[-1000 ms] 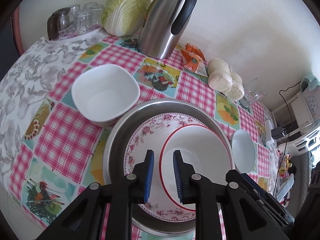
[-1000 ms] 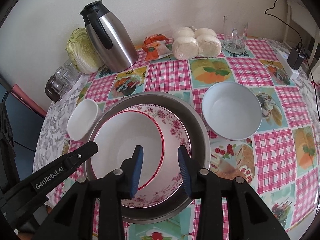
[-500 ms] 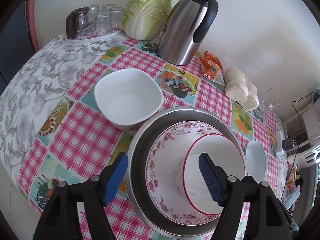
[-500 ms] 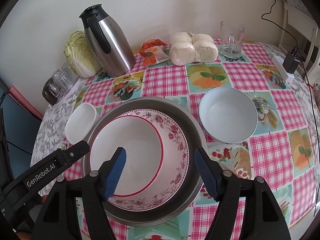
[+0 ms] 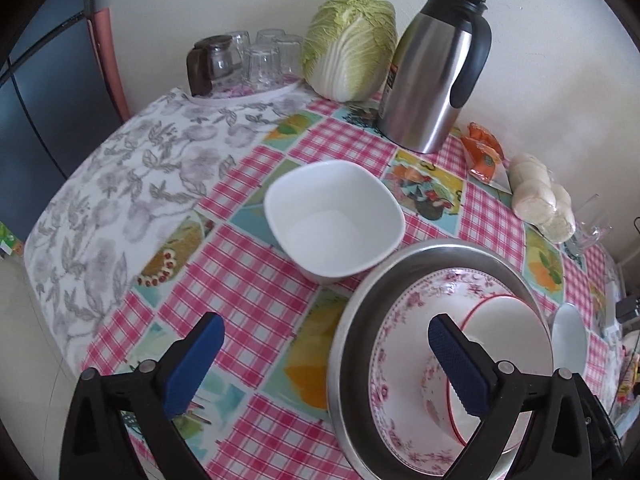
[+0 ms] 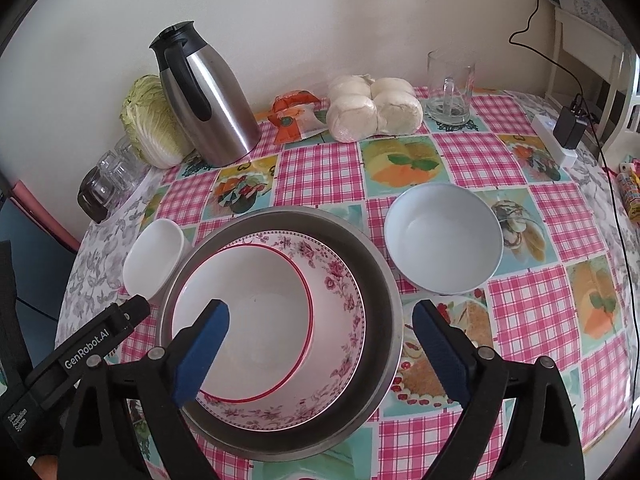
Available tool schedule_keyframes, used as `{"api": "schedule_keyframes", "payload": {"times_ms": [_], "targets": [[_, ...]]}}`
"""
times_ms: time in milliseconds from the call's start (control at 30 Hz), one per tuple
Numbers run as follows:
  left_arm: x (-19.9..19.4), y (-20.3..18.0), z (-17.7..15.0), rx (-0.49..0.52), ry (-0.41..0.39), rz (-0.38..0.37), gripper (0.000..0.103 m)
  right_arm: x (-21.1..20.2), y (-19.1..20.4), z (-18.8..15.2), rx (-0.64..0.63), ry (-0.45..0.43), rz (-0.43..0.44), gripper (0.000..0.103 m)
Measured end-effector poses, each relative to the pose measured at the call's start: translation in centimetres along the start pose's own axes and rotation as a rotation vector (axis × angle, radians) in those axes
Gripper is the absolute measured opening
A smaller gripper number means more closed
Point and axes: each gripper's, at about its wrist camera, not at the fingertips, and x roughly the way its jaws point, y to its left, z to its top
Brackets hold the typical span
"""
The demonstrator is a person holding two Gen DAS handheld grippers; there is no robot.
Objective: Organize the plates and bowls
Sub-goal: 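Move both open tools toward the white square bowl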
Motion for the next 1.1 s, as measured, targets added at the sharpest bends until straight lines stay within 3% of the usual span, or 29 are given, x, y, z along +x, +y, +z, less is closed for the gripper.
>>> {"api": "schedule_keyframes", "payload": {"times_ms": [400,533,1100], "targets": [[0.6,1.4,1.5,-0.032,-0.022,0.045,0.103,-0.6,0.3,-0.4,0.06,-0.105,-0.017,0.094],[0.4,1.8,2.2,-0.043,-0.038,0.038,0.103,-1.0,0.5,-0.1,0.058,-0.12,-0.049,0.094],[0.5,4.6,5.5,-0.061,-0.083,-0.015,0.103,-2.0,1.9,1.5,0.087,-0.168,-0.037,0.094]]}}
